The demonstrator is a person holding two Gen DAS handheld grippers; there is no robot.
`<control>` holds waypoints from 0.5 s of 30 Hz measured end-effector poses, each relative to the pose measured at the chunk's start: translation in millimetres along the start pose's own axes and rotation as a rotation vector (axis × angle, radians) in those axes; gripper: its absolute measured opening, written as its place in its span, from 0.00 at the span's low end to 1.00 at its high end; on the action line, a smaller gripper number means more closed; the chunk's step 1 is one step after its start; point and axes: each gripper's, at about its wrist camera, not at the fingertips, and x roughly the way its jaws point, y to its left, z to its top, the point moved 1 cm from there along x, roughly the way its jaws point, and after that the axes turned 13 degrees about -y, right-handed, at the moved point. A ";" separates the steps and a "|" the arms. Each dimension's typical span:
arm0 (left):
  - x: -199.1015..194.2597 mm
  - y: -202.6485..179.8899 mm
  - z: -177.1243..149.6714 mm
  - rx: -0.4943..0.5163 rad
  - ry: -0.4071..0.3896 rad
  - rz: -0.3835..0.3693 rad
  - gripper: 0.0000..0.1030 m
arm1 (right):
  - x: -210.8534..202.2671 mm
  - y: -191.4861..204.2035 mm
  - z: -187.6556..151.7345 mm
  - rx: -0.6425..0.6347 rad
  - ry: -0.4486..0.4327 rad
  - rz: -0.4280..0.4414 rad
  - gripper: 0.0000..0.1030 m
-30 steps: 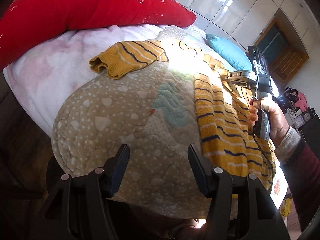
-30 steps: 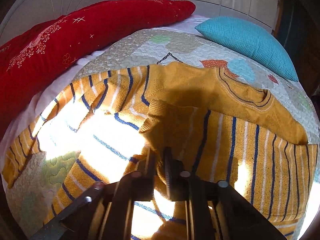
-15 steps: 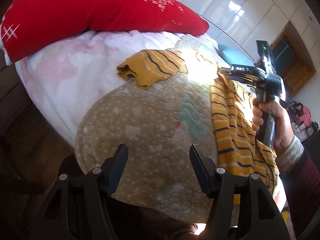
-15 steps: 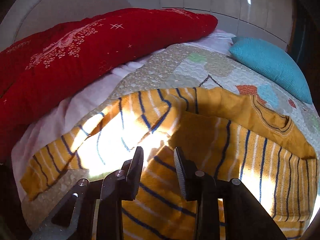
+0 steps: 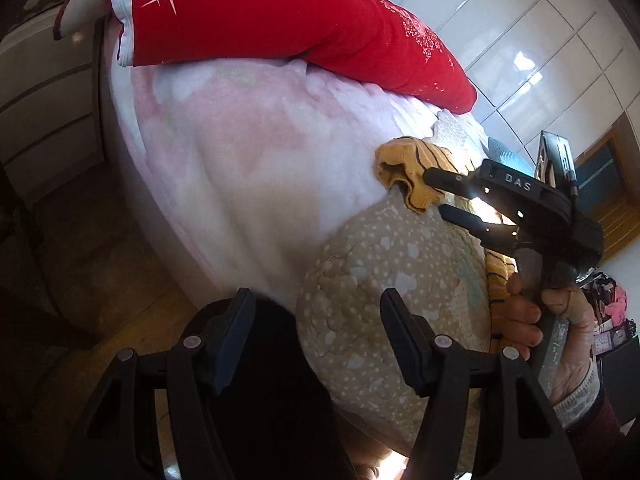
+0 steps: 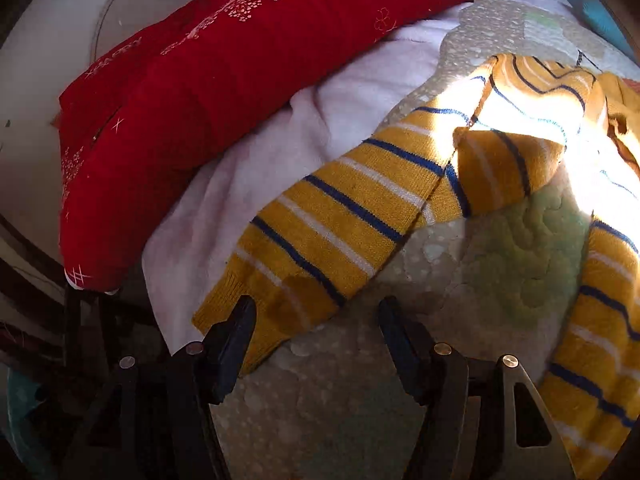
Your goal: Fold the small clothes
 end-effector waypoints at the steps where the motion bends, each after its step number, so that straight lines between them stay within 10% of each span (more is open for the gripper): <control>1: 1.5 -2.0 -0.8 -0.001 0.005 -0.006 0.62 | 2.0 3.0 0.5 -0.003 -0.013 -0.005 0.61; 3: 3.1 -5.0 -2.4 0.000 0.015 -0.014 0.62 | 6.0 8.9 4.6 -0.025 0.007 0.017 0.05; 15: 0.0 -46.4 3.2 0.081 0.004 -0.046 0.62 | -184.5 -59.9 91.1 -0.167 -0.276 -0.207 0.04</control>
